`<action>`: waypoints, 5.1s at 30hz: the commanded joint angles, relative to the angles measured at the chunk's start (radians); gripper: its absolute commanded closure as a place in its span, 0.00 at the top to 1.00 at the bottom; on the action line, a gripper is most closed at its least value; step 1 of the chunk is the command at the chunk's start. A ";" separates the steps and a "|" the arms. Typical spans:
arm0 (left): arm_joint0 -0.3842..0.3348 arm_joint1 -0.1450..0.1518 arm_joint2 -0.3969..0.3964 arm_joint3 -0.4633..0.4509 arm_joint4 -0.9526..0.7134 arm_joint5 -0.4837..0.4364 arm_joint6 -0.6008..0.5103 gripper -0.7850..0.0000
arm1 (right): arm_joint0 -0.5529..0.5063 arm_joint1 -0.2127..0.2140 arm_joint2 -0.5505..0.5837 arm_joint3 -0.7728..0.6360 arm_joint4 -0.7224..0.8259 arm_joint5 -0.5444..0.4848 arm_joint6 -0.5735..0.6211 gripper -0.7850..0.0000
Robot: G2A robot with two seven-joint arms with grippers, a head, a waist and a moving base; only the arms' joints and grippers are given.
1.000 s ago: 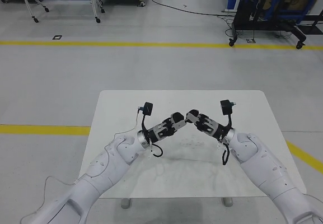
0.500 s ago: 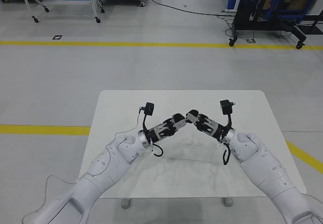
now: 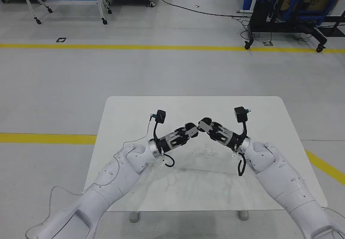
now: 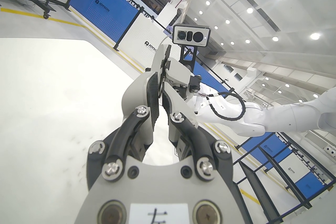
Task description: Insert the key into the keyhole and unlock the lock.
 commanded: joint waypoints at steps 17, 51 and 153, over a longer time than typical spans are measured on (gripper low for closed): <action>0.016 0.001 -0.045 -0.020 0.028 0.000 0.034 0.00 | -0.020 -0.003 0.032 -0.002 -0.011 -0.004 0.009 0.08; 0.009 0.023 -0.003 -0.041 0.060 0.000 -0.070 0.00 | -0.031 0.073 0.115 -0.013 0.257 -0.052 0.515 0.18; 0.008 0.257 -0.197 -0.421 1.023 0.053 -0.725 0.33 | -0.030 0.083 0.162 0.065 0.686 -0.052 0.550 0.00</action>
